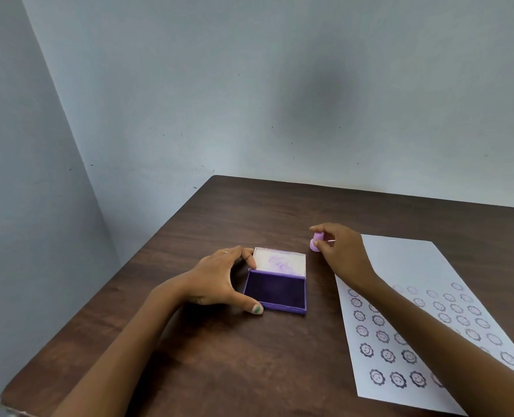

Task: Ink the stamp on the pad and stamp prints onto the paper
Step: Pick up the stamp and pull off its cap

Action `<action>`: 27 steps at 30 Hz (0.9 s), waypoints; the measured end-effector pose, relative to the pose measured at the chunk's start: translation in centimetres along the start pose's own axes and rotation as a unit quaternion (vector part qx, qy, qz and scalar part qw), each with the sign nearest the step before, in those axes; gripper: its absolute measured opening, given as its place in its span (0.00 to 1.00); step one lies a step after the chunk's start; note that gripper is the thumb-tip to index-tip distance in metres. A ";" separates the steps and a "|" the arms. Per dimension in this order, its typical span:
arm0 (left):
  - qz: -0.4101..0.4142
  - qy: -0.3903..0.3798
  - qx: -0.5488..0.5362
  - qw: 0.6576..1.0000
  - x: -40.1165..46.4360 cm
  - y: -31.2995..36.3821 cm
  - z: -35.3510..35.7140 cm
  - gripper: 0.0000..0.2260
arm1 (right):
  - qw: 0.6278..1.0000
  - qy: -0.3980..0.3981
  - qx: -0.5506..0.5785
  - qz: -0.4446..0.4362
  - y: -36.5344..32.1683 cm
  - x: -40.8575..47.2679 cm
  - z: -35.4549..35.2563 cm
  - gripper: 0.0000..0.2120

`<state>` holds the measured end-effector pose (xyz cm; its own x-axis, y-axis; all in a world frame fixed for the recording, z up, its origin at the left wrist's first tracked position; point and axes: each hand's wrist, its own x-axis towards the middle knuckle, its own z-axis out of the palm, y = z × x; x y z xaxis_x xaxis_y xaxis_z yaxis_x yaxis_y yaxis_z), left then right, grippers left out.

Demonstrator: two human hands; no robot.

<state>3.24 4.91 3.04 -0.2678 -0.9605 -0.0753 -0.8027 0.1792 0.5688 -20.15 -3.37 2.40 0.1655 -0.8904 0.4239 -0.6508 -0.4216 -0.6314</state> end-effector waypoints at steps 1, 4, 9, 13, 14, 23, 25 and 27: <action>-0.001 -0.001 0.000 1.000 0.0 0.0 0.0 0.27 | 1.000 0.000 0.002 -0.005 0.0 -0.3 -0.1 0.10; -0.002 0.003 0.001 1.000 0.0 -0.1 0.0 0.29 | 1.000 -0.002 0.012 -0.016 0.0 -1.5 -0.5 0.09; -0.021 0.025 -0.009 0.999 0.1 0.1 0.3 0.37 | 0.999 -0.014 0.025 -0.029 -0.2 -3.9 -1.6 0.07; -0.008 0.091 -0.023 0.996 0.3 0.9 0.8 0.34 | 0.998 -0.034 0.038 -0.037 -0.5 -5.9 -2.4 0.06; 0.002 0.111 -0.025 0.994 0.5 1.3 1.0 0.33 | 0.998 -0.039 0.039 -0.038 -0.5 -6.2 -2.6 0.06; 0.116 0.091 -0.117 0.982 3.7 7.0 1.2 0.20 | 0.937 -0.029 0.329 0.115 -0.6 -6.2 -4.6 0.12; 0.140 0.114 -0.133 0.975 4.5 8.2 1.6 0.18 | 0.874 -0.024 0.450 0.182 -0.3 -5.8 -5.3 0.15; 0.163 0.181 -0.172 0.955 4.8 9.1 2.7 0.14 | 0.807 -0.028 0.539 0.239 0.1 -5.5 -5.7 0.15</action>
<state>-6.81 2.46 5.70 -0.2219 -0.8876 0.4037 -0.4696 0.4601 0.7535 -25.33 2.49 3.69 0.1391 -0.9892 -0.0461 0.3685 0.0950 -0.9248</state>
